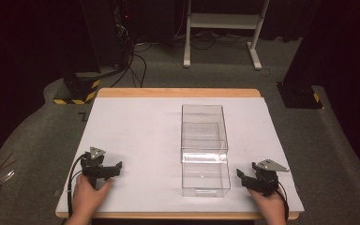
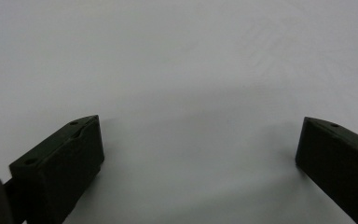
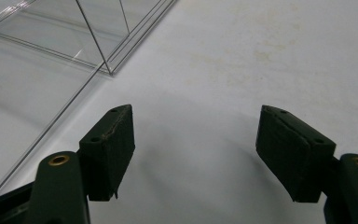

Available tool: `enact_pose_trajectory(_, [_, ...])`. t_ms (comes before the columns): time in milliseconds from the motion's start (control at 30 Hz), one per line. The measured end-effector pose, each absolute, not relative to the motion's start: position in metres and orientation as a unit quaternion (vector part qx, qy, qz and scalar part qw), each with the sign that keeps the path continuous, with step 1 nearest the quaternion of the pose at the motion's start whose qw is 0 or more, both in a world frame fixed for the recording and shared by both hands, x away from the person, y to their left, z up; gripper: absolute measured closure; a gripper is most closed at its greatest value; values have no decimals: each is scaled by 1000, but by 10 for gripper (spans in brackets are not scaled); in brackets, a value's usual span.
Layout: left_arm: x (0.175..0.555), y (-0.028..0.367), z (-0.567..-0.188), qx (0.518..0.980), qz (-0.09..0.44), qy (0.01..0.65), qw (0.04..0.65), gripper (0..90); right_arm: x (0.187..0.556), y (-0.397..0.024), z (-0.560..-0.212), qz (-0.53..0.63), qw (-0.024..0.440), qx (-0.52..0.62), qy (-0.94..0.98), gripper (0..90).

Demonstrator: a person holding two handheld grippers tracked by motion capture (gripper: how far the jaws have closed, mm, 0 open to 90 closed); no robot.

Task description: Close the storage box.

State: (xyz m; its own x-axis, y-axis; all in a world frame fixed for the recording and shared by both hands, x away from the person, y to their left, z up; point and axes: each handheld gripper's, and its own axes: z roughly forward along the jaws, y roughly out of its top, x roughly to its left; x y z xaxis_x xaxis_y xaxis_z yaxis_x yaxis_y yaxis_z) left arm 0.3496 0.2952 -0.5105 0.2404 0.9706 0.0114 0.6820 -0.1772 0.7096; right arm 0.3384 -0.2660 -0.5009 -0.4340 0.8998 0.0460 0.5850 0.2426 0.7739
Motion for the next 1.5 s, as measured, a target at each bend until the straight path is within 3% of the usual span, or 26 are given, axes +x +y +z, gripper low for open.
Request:
enact_pose_trajectory(900, [350,295,-510,728,241,567,299,12,336,-269,-498,391,216,491,748,312])
enact_pose_trajectory(1500, [350,295,-510,728,241,567,299,12,328,-260,-486,402,230,465,755,280])
